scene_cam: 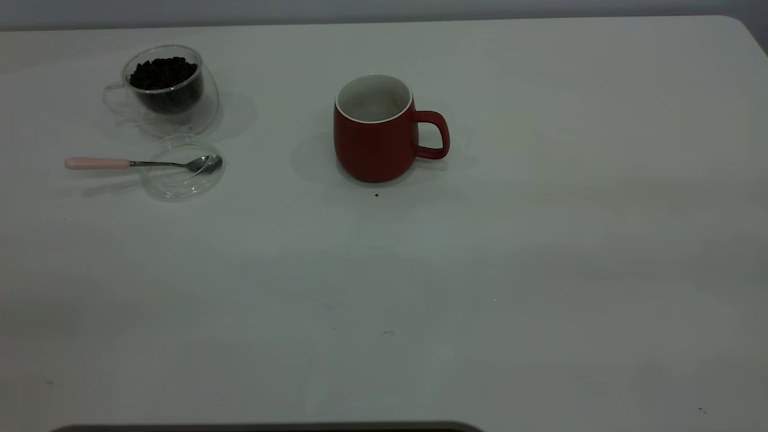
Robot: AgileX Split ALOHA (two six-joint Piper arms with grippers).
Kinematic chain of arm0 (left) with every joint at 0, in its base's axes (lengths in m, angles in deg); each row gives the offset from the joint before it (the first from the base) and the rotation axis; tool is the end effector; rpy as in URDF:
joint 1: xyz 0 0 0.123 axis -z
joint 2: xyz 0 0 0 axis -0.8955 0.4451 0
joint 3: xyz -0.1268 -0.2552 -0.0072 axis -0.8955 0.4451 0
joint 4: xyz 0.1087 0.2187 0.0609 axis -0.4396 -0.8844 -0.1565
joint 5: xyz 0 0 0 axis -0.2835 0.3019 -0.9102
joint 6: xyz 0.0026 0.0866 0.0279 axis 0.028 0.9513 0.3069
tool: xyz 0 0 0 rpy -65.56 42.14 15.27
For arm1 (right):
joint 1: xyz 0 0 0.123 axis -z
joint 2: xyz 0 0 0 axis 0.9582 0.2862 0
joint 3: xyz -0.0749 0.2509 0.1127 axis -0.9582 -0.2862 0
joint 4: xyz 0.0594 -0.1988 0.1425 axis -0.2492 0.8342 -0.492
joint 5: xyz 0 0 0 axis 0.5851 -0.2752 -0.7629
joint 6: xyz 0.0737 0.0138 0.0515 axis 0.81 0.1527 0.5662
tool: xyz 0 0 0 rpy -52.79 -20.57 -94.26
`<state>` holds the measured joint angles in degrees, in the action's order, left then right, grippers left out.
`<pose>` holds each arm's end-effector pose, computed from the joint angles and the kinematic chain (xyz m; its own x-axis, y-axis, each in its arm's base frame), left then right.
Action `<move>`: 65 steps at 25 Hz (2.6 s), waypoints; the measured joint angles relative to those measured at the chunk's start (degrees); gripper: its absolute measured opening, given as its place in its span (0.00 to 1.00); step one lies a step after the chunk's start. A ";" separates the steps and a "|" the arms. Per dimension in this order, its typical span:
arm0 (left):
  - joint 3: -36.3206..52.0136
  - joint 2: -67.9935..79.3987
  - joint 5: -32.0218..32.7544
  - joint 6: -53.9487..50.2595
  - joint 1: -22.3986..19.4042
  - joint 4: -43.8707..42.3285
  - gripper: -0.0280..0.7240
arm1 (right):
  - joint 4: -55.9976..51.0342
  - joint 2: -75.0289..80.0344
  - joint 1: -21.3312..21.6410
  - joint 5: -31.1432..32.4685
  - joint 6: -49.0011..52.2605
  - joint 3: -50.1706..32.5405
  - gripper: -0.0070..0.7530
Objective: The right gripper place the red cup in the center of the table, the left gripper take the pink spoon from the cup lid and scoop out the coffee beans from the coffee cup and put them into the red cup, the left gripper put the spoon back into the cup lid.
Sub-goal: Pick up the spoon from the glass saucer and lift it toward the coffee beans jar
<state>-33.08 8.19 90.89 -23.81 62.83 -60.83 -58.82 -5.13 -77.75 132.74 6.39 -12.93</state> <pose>-0.0097 -0.0093 0.2675 -0.5169 0.0170 -0.8559 0.0850 0.9959 -0.0315 0.0220 -0.0016 0.2643 -0.6650 -0.0097 -0.7468 -0.0214 0.9998 0.0061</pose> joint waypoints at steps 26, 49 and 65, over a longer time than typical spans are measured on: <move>0.00 0.00 0.00 0.20 0.00 0.00 0.64 | 0.00 -8.48 0.00 0.76 -0.42 -0.04 0.65; -5.57 38.83 -24.83 -7.28 0.00 -0.23 0.62 | 0.00 -8.81 0.00 0.76 -0.42 -0.04 0.65; -31.27 103.14 -33.10 -1.82 -22.94 7.21 0.60 | 0.00 -8.81 0.00 0.76 -0.42 -0.04 0.65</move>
<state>-64.35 111.33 57.80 -25.63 39.88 -53.61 -58.82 -13.94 -77.75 133.49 5.97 -12.98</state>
